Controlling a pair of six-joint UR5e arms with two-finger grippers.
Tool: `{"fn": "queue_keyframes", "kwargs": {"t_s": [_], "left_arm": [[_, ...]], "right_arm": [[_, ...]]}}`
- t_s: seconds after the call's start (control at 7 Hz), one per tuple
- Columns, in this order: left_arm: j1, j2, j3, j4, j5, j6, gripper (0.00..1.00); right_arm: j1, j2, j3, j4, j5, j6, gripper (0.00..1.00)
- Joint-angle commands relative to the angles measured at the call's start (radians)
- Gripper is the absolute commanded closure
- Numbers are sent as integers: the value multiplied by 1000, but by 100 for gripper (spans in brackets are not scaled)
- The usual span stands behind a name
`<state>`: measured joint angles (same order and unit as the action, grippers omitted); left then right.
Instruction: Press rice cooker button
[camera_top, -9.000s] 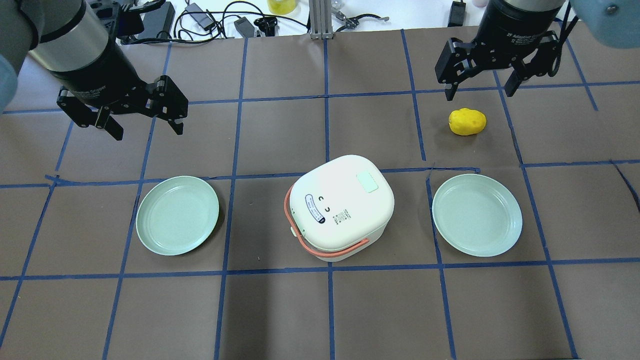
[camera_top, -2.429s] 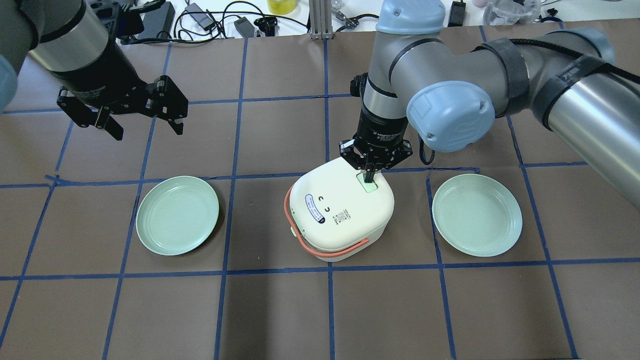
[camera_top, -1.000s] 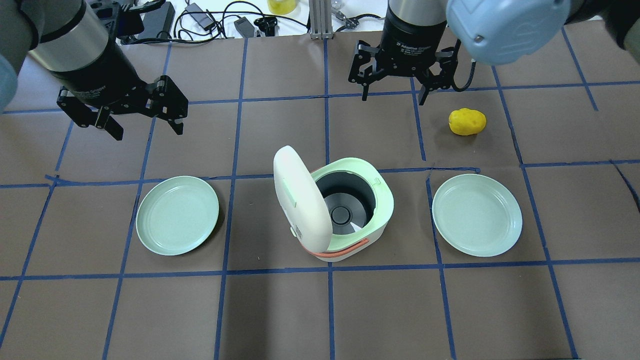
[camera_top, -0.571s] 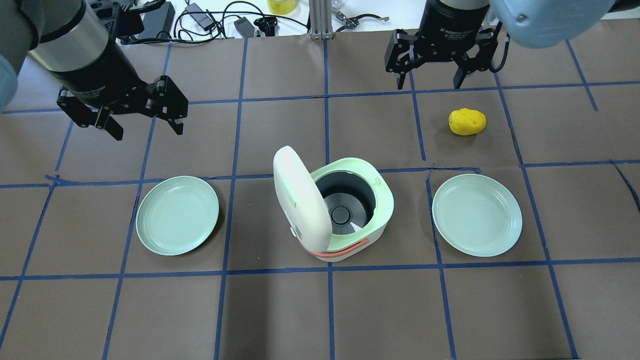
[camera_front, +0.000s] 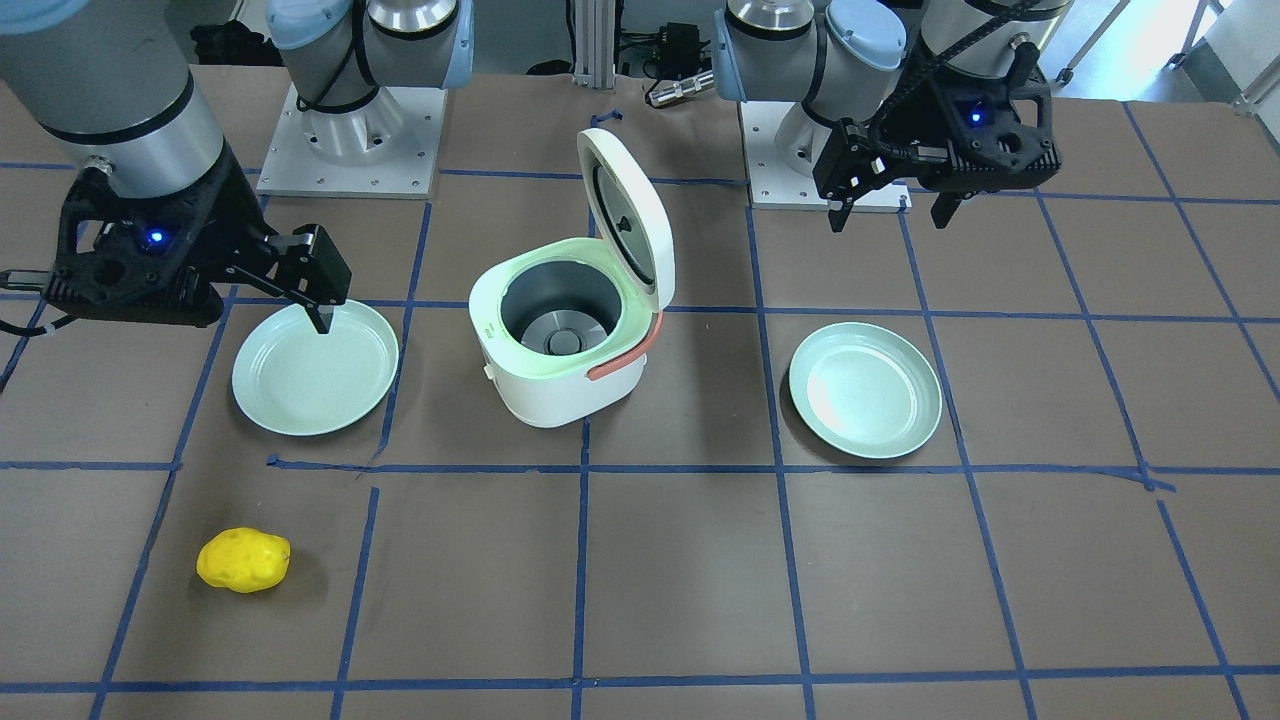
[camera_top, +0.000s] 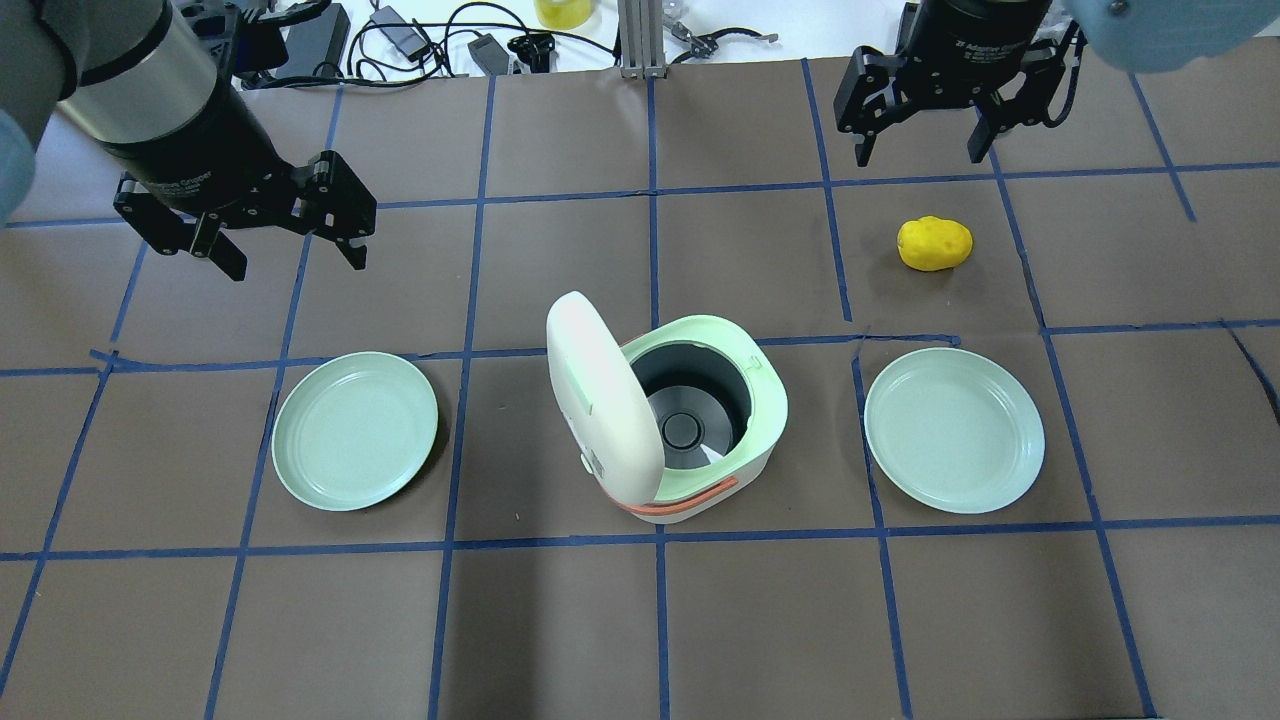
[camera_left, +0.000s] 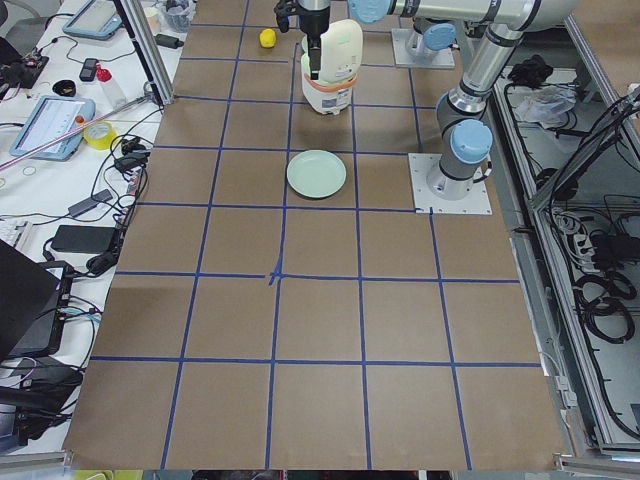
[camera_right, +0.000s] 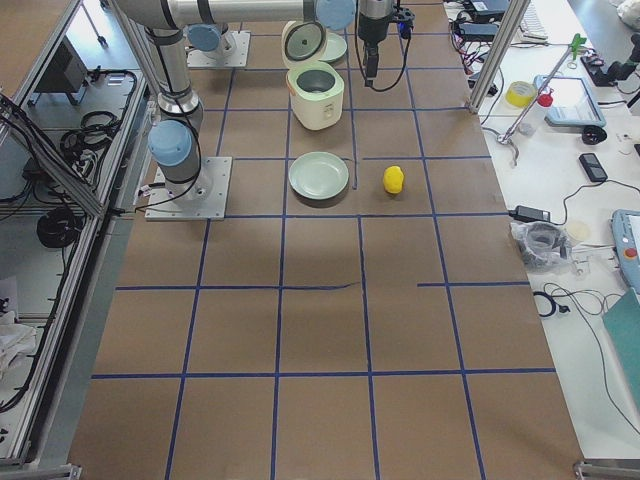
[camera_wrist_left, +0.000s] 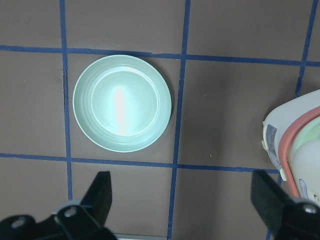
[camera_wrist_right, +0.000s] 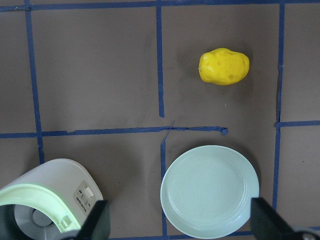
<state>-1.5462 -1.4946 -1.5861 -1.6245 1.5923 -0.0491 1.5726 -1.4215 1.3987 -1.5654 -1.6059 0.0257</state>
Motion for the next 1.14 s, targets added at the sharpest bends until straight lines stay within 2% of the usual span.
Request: {"fn": "queue_keyframes", "kwargs": {"t_s": [0.0,0.71,1.0], "left_arm": [[0,-1,0,0,0,0,0],[0,1,0,0,0,0,0],[0,1,0,0,0,0,0]], "right_arm": [[-6,0,0,1,-3,-7,0],[-6,-2,3,1,-3,-7,0],[-6,-25,0,50,1,-7,0]]}}
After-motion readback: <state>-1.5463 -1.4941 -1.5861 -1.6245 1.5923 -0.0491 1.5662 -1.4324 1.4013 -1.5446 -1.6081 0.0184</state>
